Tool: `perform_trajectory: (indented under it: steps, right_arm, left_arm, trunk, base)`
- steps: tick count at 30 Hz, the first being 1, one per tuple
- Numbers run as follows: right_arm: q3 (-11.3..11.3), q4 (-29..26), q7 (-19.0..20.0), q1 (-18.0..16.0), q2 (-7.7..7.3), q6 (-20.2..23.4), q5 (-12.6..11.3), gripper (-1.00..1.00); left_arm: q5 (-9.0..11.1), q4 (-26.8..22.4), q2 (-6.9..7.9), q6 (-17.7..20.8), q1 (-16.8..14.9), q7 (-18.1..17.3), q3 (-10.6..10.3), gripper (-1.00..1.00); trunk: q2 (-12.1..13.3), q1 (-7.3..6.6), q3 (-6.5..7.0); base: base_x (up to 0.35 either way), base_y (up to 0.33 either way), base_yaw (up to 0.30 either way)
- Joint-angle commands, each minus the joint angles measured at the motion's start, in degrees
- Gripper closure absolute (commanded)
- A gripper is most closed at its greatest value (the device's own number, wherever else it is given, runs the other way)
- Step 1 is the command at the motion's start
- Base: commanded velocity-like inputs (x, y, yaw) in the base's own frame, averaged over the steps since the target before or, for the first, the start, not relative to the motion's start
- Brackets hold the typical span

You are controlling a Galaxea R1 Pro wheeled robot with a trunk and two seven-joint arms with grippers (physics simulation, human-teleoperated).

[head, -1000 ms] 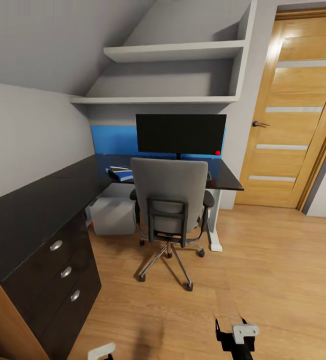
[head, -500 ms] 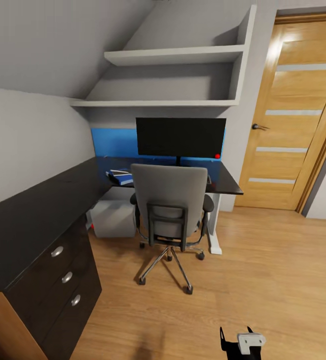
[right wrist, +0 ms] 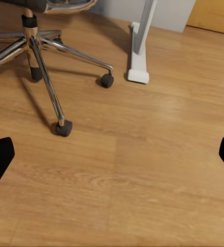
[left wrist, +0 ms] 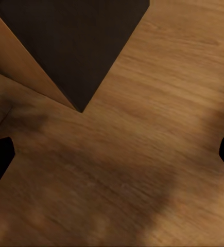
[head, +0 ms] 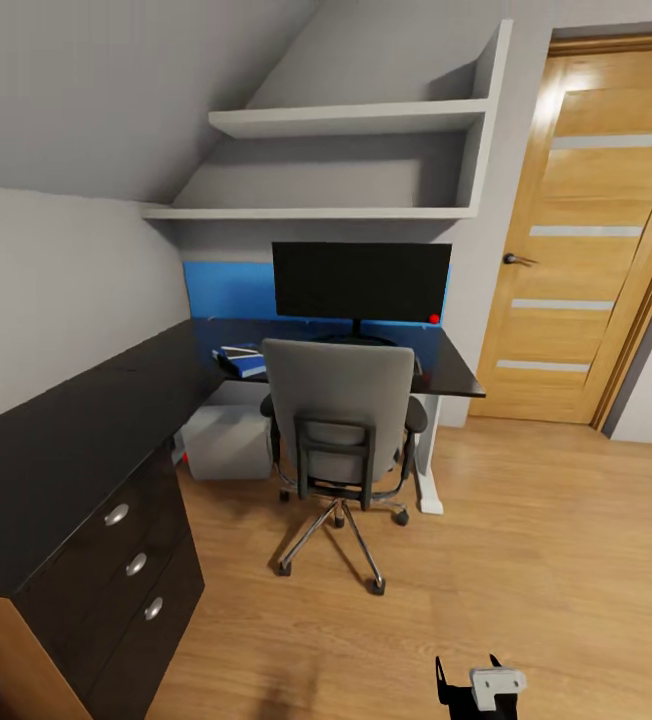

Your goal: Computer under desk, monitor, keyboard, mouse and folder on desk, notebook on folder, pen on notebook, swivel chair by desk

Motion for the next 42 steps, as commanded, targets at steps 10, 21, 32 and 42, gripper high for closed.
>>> perform_trajectory:
  steps: [10, 21, 32, 42]
  right_arm:
    - [0.43, 0.21, -0.20, 0.56, 0.00, 9.28, -0.13, -1.00]
    - [0.39, 0.12, -0.15, 9.66, -0.26, -1.36, 0.89, -1.00]
    - [0.32, 0.12, -0.11, 12.13, -0.05, -1.77, 4.75, -1.00]
    - [0.28, 0.12, -0.08, 12.17, -0.01, -1.49, 4.80, -1.00]
  left_arm:
    - [0.12, -0.03, 0.29, -0.34, 5.00, 0.38, -0.45, -1.00]
    - [0.03, -0.03, 2.50, -10.06, 11.52, 0.34, -0.50, -1.00]
    - [-0.07, -0.03, 2.99, -22.65, 15.99, -4.10, -0.62, -1.00]
    - [-0.03, -0.03, 2.94, -22.87, 16.15, -4.66, -0.62, -1.00]
  trunk:
    - [4.00, -2.21, 1.74]
    - [8.41, -4.63, 3.72]
    - [12.82, -7.04, 5.69]
    - [16.83, -9.24, 7.49]
  base:
    - [0.000, 0.000, 0.000]
    - [0.000, 0.000, 0.000]
    - [0.000, 0.000, 0.000]
    - [0.000, 0.000, 0.000]
